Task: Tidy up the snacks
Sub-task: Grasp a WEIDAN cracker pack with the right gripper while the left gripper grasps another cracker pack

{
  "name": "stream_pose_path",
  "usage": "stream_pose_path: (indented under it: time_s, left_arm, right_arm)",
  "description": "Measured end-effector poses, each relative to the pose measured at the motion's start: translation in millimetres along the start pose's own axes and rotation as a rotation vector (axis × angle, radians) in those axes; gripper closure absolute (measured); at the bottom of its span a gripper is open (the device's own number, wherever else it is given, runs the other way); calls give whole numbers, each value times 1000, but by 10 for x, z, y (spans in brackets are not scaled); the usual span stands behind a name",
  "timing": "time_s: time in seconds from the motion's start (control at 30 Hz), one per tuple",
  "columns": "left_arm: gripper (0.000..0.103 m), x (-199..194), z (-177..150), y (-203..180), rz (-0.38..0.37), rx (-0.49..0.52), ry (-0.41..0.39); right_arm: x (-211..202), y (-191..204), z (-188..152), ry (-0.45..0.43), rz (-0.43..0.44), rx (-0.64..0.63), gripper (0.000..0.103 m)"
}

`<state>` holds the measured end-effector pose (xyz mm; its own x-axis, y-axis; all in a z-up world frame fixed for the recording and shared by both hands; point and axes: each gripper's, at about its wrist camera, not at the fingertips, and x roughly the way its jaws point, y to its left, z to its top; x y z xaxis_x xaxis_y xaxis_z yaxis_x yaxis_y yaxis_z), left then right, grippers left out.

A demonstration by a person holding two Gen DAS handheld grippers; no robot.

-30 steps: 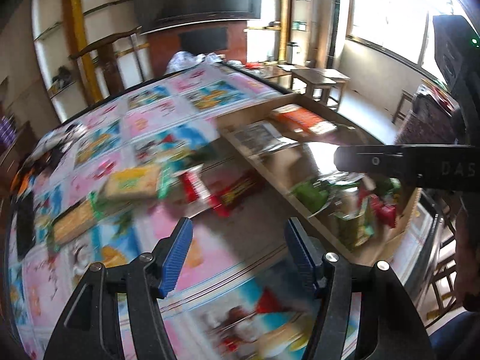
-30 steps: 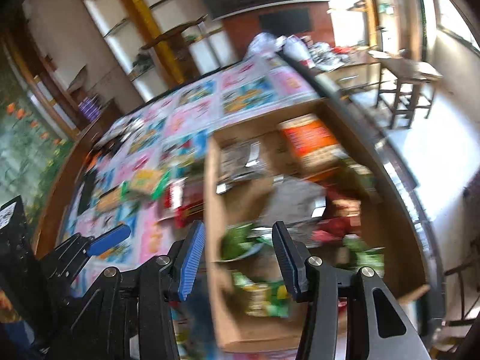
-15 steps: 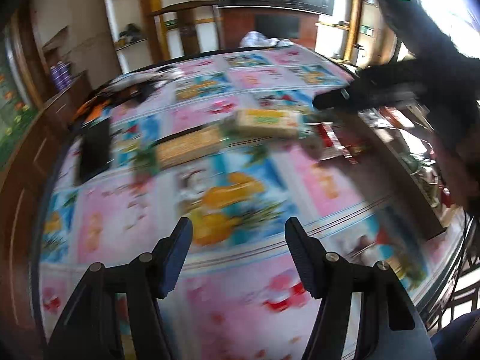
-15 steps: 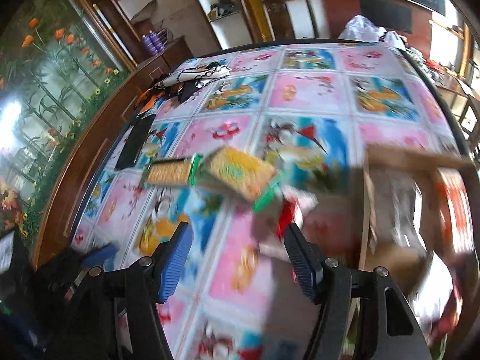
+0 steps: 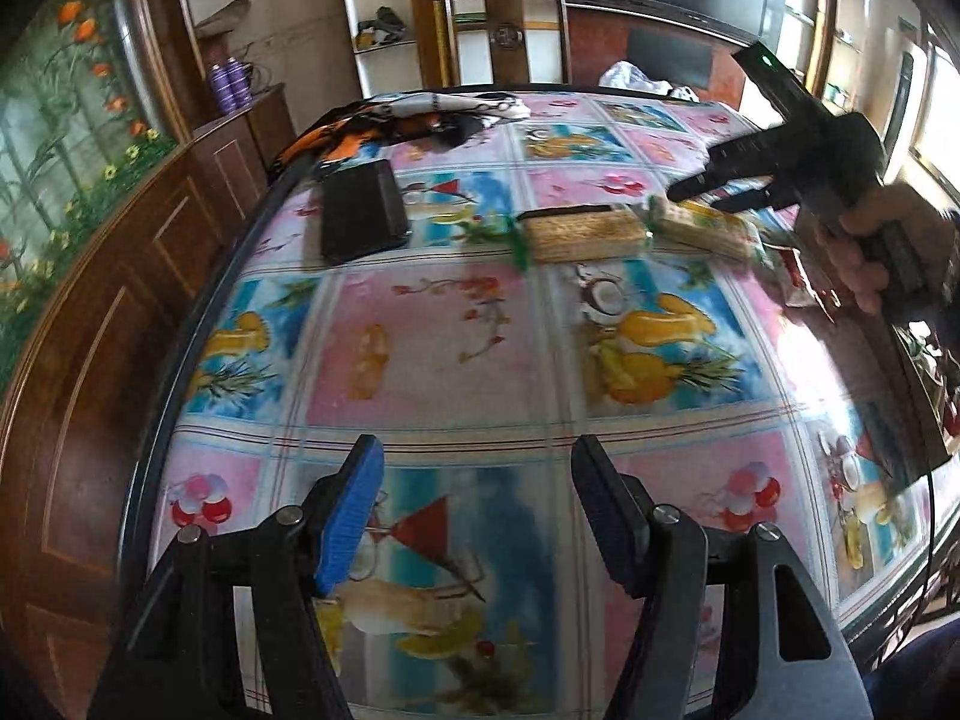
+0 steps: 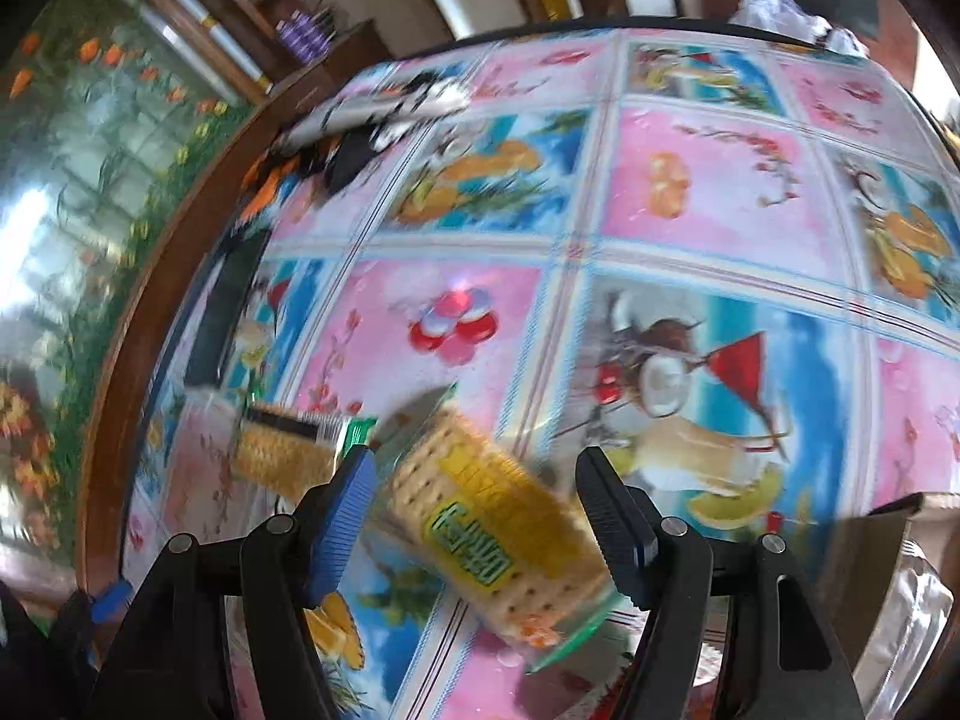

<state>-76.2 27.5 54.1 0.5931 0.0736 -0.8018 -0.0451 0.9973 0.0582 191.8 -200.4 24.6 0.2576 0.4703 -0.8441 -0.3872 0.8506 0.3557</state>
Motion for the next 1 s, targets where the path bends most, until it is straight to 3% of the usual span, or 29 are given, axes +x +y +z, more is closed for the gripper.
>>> stream_pose_path:
  time_s: [0.1, 0.2, 0.23, 0.3, 0.33, 0.47, 0.6, 0.67, 0.73, 0.87, 1.0]
  left_arm:
    - [38, 39, 55, 44, -4, 0, 3]
    - [35, 87, 172, 33, -24, 22, 1]
    - [35, 107, 240, 31, -40, 30, -2]
    - [34, 148, 383, 18, -68, 54, -5]
    - [34, 171, 464, 12, -80, 68, -8]
    - [30, 350, 951, -11, -160, 122, -29]
    - [30, 703, 1437, -82, -232, 146, 2]
    - [30, 971, 1672, -164, -316, 155, 50]
    - [30, 1164, 1791, -234, -333, 156, 60]
    - [30, 1677, 1869, -342, -393, 146, 176]
    - [30, 1735, 1764, -387, -483, 157, 228]
  right_arm:
    - [97, 168, -62, 46, -37, -102, 28]
    - [151, 354, -186, 61, -152, -222, 29]
    - [161, 414, -255, 65, -188, -255, 33]
    - [138, 472, -359, 62, -228, -291, 52]
    - [116, 492, -434, 68, -234, -293, 52]
    - [-35, 469, -721, 67, -206, -207, 53]
    - [-202, 499, -1117, 65, -164, -99, 53]
    - [-295, 538, -1323, 62, -145, -56, 52]
    - [-360, 564, -1491, 58, -132, -15, 52]
    - [-458, 569, -1728, 58, -105, 46, 52]
    - [-557, 510, -1865, 47, -103, 88, 52]
